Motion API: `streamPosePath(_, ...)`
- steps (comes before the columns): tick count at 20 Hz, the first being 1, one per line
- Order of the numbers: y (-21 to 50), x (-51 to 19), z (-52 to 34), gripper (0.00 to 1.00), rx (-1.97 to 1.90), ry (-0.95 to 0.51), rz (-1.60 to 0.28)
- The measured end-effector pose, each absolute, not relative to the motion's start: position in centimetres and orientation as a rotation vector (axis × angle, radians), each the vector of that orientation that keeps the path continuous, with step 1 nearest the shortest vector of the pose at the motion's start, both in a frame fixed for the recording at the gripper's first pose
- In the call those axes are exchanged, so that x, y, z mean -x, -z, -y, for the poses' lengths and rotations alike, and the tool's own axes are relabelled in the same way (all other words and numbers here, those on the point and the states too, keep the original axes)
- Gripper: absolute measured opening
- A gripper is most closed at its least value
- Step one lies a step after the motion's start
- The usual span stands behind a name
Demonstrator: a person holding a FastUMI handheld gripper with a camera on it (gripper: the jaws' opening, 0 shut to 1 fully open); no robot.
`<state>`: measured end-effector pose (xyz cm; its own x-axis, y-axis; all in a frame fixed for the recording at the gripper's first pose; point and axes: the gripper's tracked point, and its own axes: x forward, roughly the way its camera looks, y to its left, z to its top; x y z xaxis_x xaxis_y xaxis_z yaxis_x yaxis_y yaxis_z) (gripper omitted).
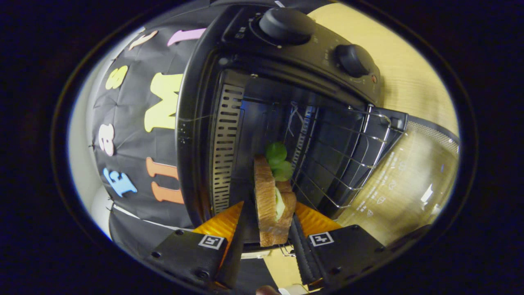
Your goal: Open the toaster oven, put the food inside, and close the toaster oven door.
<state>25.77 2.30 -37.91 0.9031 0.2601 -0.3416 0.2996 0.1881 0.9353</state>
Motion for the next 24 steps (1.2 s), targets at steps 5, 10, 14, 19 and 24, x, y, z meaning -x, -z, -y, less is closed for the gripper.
streamPosePath(5, 38.3, -24.3, -2.9, 0.9, -1.15, 0.06, -0.644)
streamPosePath(10, 38.8, -21.9, -3.0, 1.0, -0.866, 0.059, -0.815)
streamPosePath(14, 37.5, -19.6, -3.0, 1.0, -0.693, 0.031, -0.833)
streamPosePath(19, 33.8, -15.9, -3.2, 1.0, -0.474, -0.027, -0.777)
streamPosePath(24, 31.6, -11.7, -2.4, 1.0, -0.286, -0.031, -0.73)
